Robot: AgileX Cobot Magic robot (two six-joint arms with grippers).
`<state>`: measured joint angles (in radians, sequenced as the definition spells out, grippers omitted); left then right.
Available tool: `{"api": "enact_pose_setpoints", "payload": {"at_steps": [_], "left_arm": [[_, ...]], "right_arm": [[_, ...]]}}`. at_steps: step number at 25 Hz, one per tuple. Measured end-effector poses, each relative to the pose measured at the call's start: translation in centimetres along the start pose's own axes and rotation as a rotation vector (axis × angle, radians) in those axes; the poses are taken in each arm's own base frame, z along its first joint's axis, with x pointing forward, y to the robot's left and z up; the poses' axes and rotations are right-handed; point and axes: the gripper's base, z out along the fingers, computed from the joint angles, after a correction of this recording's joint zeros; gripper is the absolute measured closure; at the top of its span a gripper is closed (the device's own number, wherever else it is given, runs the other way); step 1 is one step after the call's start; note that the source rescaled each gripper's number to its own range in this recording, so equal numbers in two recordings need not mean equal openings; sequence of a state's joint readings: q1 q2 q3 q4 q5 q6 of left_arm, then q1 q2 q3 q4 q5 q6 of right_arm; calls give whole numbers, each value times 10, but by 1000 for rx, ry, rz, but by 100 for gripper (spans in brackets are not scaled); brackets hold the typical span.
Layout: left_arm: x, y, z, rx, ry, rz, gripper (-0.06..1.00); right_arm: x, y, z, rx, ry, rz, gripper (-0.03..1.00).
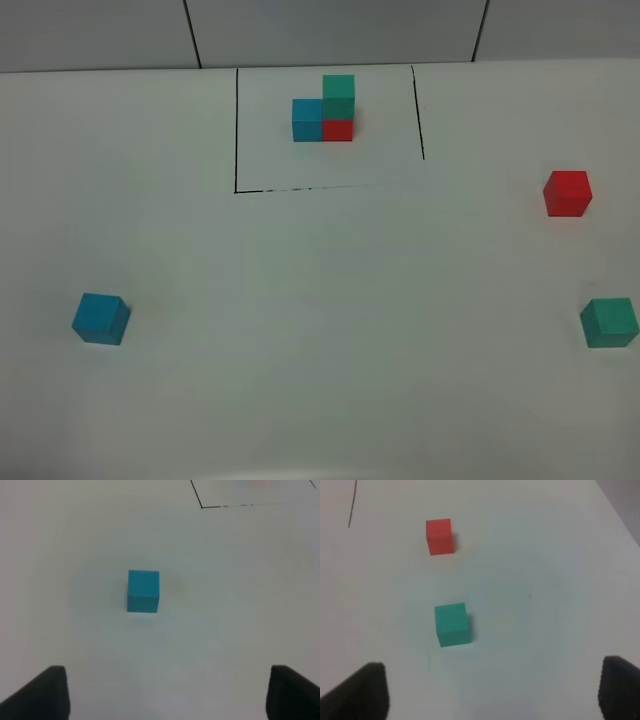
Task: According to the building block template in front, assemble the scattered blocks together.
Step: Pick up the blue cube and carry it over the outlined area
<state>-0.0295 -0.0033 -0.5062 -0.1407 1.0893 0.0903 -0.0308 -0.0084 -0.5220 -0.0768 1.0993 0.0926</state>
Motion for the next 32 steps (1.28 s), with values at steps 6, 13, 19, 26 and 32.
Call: {"api": "enact_pose_setpoints", "payload": {"at_steps": [6, 13, 19, 26, 32], "left_arm": [[0, 0, 0, 0, 0, 0, 18], [0, 0, 0, 0, 0, 0, 18], [0, 0, 0, 0, 0, 0, 18], [0, 0, 0, 0, 0, 0, 18], [0, 0, 0, 0, 0, 0, 18]], "right_arm": [[0, 0, 0, 0, 0, 0, 25], [0, 0, 0, -1, 0, 1, 25], [0, 0, 0, -2, 0, 1, 25], [0, 0, 0, -2, 0, 1, 25], [0, 0, 0, -3, 0, 2, 25]]}}
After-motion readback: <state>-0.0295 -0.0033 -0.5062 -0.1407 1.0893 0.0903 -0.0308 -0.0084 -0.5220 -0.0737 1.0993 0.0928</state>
